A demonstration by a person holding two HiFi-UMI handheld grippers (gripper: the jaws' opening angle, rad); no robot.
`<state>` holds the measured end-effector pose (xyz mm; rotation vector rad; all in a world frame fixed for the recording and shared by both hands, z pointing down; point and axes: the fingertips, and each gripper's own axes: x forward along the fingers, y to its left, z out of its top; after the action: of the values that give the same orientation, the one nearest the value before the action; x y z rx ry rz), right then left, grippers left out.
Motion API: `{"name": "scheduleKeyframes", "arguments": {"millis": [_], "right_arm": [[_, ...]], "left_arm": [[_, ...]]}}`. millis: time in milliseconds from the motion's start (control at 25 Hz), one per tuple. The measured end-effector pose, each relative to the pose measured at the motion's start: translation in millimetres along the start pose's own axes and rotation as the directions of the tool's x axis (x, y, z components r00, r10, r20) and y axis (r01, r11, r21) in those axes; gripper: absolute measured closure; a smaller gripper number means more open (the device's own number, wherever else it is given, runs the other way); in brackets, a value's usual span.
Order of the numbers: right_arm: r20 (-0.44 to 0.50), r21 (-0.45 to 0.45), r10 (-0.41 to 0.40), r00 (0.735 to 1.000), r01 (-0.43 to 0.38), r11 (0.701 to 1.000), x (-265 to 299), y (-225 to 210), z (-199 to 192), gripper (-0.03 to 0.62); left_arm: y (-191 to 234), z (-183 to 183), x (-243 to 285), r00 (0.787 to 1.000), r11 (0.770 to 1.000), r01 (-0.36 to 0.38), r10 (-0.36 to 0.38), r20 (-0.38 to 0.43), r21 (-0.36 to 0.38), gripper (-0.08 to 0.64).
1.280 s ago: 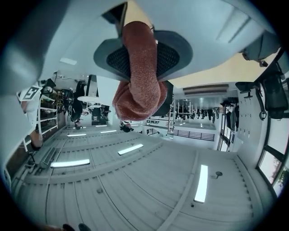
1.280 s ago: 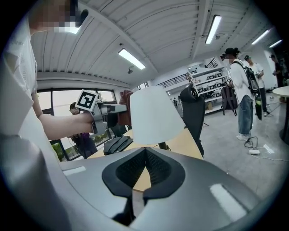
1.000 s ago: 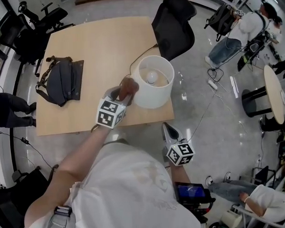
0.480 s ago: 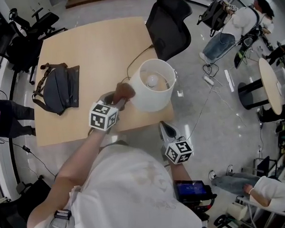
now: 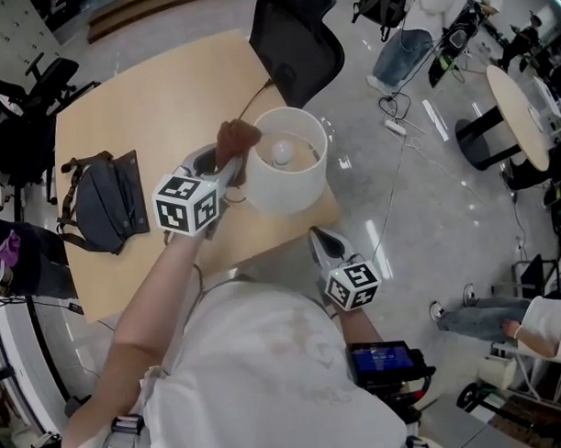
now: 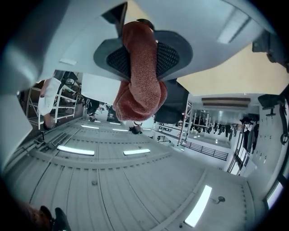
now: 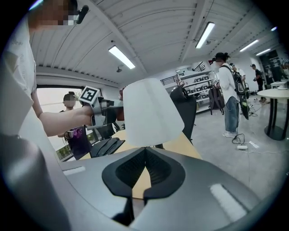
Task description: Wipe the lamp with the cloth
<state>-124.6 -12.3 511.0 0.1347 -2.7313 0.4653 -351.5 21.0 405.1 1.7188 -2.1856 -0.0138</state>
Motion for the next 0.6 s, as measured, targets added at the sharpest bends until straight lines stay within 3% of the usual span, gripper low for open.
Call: {"name": "scheduleKeyframes", "arguments": {"millis": [120, 400, 520, 600], "right_arm": [[0.012, 0.013, -0.033, 0.999, 0.033, 0.999, -1.6, -8.6, 0.4, 0.578], [0.021, 0.025, -0.072, 0.997, 0.071, 0.997, 0.3, -17.4, 0.0, 0.578], [-0.029, 0.041, -0.071, 0.997, 0.073, 0.997, -11.6, -4.5, -18.1, 0.578], [-0.037, 0.040, -0.077, 0.996, 0.078, 0.996, -14.6, -6.6, -20.4, 0.578]], "left_arm": [[9.1, -21.3, 7.9, 1.000, 0.999, -0.011, 0.010, -0.023, -0.038, 0.434], [38.3, -83.7, 23.3, 0.984, 0.992, -0.076, 0.059, -0.169, -0.100, 0.436], [41.7, -109.2, 5.5, 0.969, 0.991, -0.093, 0.069, -0.236, -0.095, 0.437], [42.5, -90.0, -0.4, 0.976, 0.996, -0.086, 0.076, -0.203, -0.039, 0.439]]}}
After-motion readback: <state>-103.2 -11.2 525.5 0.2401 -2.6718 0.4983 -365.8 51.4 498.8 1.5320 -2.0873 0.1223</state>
